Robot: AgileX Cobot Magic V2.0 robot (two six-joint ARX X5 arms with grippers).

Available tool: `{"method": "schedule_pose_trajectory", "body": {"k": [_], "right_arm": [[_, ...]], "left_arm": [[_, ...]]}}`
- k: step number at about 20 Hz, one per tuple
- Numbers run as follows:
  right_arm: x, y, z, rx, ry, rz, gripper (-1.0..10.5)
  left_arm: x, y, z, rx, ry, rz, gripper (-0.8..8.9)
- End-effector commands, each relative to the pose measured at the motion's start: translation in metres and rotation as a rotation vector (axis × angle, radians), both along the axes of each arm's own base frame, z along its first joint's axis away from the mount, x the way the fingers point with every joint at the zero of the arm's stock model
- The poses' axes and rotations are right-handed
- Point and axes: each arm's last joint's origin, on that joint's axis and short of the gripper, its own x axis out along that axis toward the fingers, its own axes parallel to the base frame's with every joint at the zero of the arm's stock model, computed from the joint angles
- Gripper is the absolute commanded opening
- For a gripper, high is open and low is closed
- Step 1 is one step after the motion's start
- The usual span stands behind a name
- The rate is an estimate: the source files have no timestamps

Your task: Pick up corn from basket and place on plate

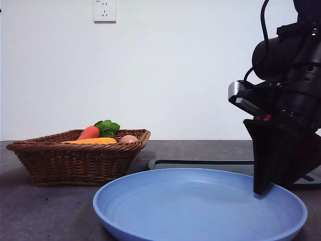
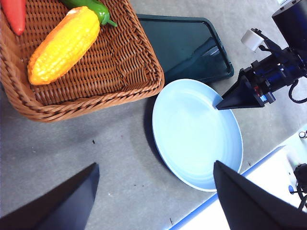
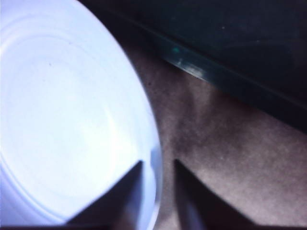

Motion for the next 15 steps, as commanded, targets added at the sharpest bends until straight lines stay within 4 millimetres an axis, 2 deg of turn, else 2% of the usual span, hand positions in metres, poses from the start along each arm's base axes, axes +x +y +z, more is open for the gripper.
{"method": "schedule_pose_trajectory", "body": {"k": [1,3,9,11,15], "right_arm": [[0.004,0.004,-0.001,-0.004,-0.005,0.010,0.4],[0.004,0.004,-0.002,-0.006,-0.006,0.010,0.0],[0.003,0.003,0.002,0.008,-0.006,0.012,0.0],[-0.002,0.002,0.011,0.031,-0.014,0.019,0.0],[-0.021,-0.006,0.046,0.063,-0.079,0.024,0.0]], "left_arm": [[0.001,0.000,0.005,0.000,-0.021,-0.008,3.90],[0.001,0.000,0.005,0.000,-0.021,-0.008,3.89],[0.008,-0.001,0.005,0.027,-0.039,0.007,3.89],[0.013,-0.001,0.005,0.029,-0.052,0.011,3.89],[0.027,-0.005,0.003,0.086,-0.071,0.038,3.89]]}}
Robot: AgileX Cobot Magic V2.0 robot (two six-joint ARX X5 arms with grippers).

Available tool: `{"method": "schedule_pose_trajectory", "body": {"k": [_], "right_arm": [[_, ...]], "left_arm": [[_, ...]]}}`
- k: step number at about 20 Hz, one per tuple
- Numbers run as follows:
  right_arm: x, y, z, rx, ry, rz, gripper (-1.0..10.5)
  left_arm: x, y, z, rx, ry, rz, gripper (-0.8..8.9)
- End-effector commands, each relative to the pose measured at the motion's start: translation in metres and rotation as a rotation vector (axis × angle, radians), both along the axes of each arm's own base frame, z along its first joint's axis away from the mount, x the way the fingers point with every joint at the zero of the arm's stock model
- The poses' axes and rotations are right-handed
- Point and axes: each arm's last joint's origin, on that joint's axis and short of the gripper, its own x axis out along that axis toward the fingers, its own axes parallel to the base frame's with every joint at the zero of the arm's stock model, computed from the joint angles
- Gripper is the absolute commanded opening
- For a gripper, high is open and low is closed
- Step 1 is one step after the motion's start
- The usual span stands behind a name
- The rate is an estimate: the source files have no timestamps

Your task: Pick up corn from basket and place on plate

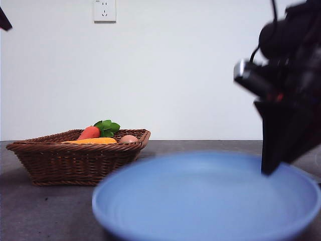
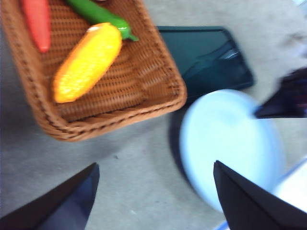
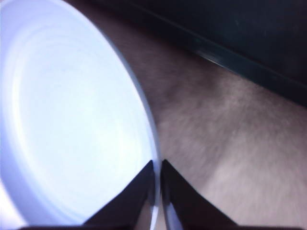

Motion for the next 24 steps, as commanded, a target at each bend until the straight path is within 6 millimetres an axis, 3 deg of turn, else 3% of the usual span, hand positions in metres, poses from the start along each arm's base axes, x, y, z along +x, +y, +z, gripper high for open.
{"method": "schedule_pose_trajectory", "body": {"k": [1,5,10,18,24], "right_arm": [[-0.012,-0.003,0.025,0.031,-0.055,0.018,0.0],[-0.042,-0.015,0.060,0.075,-0.158,0.012,0.0],[-0.071,-0.028,0.086,0.124,-0.246,-0.019,0.0],[-0.101,-0.040,0.106,0.180,-0.327,-0.059,0.0],[-0.112,-0.045,0.111,0.199,-0.345,-0.078,0.0]], "left_arm": [[0.011,-0.004,0.005,0.043,-0.049,0.005,3.89],[0.033,-0.019,0.003,0.105,-0.083,-0.025,3.89],[0.073,-0.044,0.001,0.286,-0.063,-0.062,3.90],[0.160,-0.088,-0.026,0.513,-0.004,-0.194,3.90],[0.194,-0.105,-0.059,0.593,-0.006,-0.243,3.90]]}}
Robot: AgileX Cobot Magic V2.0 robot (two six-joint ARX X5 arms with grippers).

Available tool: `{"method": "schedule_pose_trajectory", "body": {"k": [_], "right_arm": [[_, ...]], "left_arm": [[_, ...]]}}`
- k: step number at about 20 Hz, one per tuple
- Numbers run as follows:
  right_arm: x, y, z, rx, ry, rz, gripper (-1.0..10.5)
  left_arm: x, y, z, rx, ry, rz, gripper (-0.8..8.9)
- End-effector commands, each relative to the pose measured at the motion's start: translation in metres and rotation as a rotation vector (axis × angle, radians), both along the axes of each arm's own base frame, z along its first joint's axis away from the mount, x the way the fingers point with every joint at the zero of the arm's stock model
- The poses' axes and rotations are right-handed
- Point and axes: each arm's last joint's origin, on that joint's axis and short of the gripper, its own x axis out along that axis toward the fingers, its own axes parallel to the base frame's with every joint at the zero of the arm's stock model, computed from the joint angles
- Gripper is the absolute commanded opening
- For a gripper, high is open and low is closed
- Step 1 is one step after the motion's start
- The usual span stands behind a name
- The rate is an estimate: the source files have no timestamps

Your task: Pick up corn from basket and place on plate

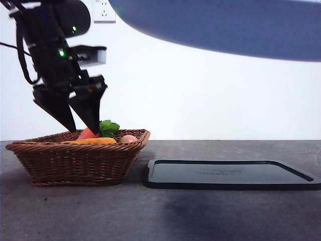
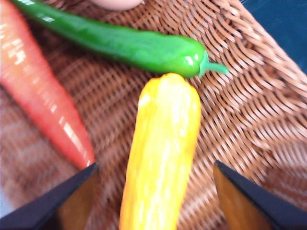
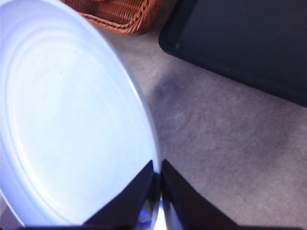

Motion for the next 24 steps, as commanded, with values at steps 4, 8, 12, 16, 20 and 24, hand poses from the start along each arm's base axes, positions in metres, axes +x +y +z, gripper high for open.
{"method": "schedule_pose_trajectory", "body": {"k": [4,8,12,16,20,24], "right_arm": [[0.000,0.001,0.004,0.015,0.006,-0.002,0.0],[0.001,0.001,0.004,0.012,0.000,-0.007,0.0],[0.002,0.002,0.005,0.017,-0.014,-0.006,0.0],[0.002,0.002,0.005,0.019,-0.017,-0.006,0.0],[0.002,0.002,0.005,0.019,-0.019,-0.007,0.0],[0.003,0.002,0.006,0.023,-0.028,-0.007,0.0]], "left_arm": [[0.014,-0.010,-0.014,0.038,-0.033,-0.030,3.90],[0.017,-0.015,-0.026,0.049,-0.006,-0.043,3.89],[0.017,-0.018,-0.029,0.050,-0.004,-0.049,3.86],[0.018,-0.019,-0.037,0.060,0.026,-0.047,3.72],[0.017,-0.023,-0.040,0.064,0.037,-0.058,3.09],[0.016,-0.022,-0.041,0.057,0.052,-0.035,1.84]]}}
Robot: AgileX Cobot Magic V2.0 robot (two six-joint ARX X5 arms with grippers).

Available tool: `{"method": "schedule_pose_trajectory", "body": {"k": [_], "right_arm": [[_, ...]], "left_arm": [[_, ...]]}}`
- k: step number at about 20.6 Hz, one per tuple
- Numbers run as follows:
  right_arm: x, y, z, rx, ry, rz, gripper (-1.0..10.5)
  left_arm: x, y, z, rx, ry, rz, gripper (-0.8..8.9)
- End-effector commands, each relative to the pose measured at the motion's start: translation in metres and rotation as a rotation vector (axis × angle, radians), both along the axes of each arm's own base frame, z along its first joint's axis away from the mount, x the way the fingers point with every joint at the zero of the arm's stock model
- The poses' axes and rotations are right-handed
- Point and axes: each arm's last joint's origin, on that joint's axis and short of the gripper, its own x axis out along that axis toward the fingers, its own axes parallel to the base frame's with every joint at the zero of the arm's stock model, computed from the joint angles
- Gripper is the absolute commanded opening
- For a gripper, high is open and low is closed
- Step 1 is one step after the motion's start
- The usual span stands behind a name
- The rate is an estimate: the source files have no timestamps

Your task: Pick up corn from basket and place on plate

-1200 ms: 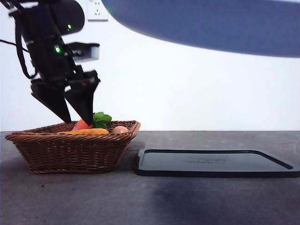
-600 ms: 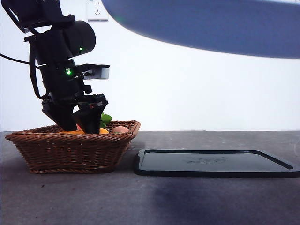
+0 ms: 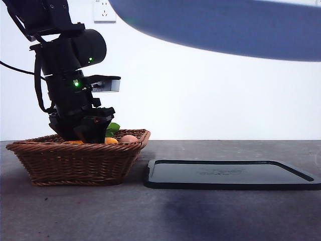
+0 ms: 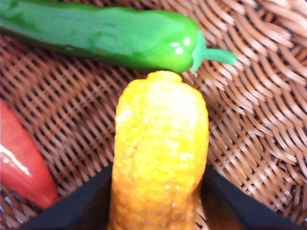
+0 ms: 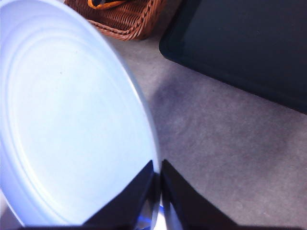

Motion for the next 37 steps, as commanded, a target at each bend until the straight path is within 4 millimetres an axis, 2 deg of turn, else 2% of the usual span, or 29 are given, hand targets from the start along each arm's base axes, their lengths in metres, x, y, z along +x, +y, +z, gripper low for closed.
{"method": "schedule_pose_trajectory", "body": {"k": [1,4,6,8,10,13,16,20,27,32,37], "right_arm": [[0.002,0.002,0.005,0.017,-0.012,-0.006,0.0],[0.003,0.001,0.005,-0.004,-0.021,-0.029,0.0],[0.007,0.001,0.002,-0.042,-0.017,-0.058,0.0],[0.017,0.004,-0.003,-0.082,0.009,-0.077,0.0],[0.035,0.010,-0.011,-0.090,0.030,-0.082,0.0],[0.067,0.021,-0.029,-0.086,0.091,-0.088,0.0],[0.096,0.031,-0.049,-0.045,0.148,-0.072,0.0],[0.122,0.036,-0.069,0.060,0.225,-0.083,0.0],[0.126,0.035,-0.073,0.076,0.241,-0.086,0.0],[0.126,0.034,-0.073,0.091,0.246,-0.074,0.0],[0.126,0.034,-0.073,0.089,0.243,-0.074,0.0]], "left_arm": [[0.004,-0.003,-0.001,-0.002,0.006,0.013,1.77],[0.003,-0.001,0.008,-0.013,0.017,0.047,1.77],[0.001,0.000,0.024,-0.042,0.006,0.083,1.77],[-0.004,0.002,0.049,-0.081,-0.045,0.077,1.77],[-0.015,0.005,0.079,-0.163,-0.082,0.065,1.77],[-0.042,0.010,0.123,-0.347,-0.115,0.014,1.77],[-0.066,0.004,0.143,-0.491,-0.061,-0.077,1.77],[-0.078,-0.027,0.131,-0.492,0.028,-0.197,1.77],[-0.082,-0.080,0.083,-0.393,0.155,-0.357,1.77],[-0.083,-0.098,0.060,-0.350,0.219,-0.389,1.84],[-0.089,-0.104,0.058,-0.338,0.230,-0.407,3.21]]}}
